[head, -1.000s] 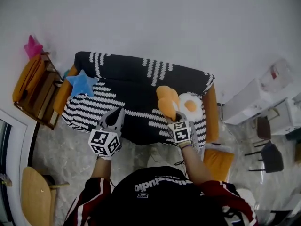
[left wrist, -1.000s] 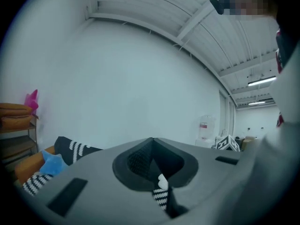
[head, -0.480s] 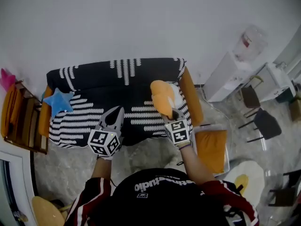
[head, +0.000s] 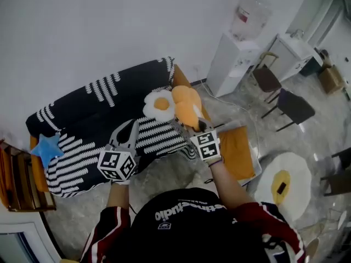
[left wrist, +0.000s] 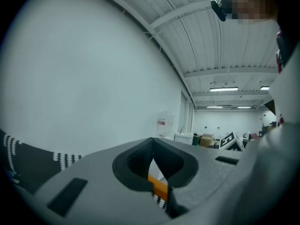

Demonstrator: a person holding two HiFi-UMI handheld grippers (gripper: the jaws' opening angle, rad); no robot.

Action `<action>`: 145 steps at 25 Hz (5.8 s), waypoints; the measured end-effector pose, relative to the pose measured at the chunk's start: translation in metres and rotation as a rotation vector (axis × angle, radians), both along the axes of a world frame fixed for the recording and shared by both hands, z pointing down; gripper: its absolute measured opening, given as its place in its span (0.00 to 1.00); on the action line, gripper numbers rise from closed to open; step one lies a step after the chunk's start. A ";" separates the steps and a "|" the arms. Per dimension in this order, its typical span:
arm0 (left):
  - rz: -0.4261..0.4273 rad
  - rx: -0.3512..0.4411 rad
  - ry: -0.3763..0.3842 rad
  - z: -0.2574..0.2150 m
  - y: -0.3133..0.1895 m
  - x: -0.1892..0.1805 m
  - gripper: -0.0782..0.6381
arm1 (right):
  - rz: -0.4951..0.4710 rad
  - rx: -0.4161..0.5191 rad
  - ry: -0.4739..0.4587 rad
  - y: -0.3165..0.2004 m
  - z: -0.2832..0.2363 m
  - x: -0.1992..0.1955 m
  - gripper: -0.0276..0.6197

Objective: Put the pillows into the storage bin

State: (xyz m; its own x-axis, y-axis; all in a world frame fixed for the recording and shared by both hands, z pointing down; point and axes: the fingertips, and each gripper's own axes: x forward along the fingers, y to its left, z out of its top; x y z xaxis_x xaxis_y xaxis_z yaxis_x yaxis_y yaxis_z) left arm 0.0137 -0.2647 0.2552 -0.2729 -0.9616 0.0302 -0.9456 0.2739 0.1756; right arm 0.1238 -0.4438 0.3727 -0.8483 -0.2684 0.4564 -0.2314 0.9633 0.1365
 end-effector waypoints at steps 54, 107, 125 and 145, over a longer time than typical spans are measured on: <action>0.494 -0.380 0.020 0.144 -0.396 0.213 0.11 | 0.586 -0.446 0.321 -0.297 0.302 0.357 0.60; -0.067 -0.022 0.022 0.024 0.024 0.011 0.11 | 0.141 -0.083 0.125 -0.042 0.086 0.039 0.58; -0.100 -0.128 0.050 0.073 -0.073 -0.075 0.11 | 0.070 -0.187 0.163 -0.129 0.152 -0.082 0.59; -0.150 -0.408 0.197 0.241 -0.199 -0.187 0.11 | 0.018 -0.406 0.356 -0.229 0.379 -0.201 0.59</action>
State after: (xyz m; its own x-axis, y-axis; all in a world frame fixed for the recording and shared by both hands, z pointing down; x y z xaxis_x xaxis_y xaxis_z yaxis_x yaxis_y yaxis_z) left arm -0.1735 -0.4635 0.4958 -0.3593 -0.8109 0.4618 -0.8498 0.4889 0.1972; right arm -0.0771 -0.6726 0.7514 -0.6188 -0.0238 0.7852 -0.2560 0.9511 -0.1729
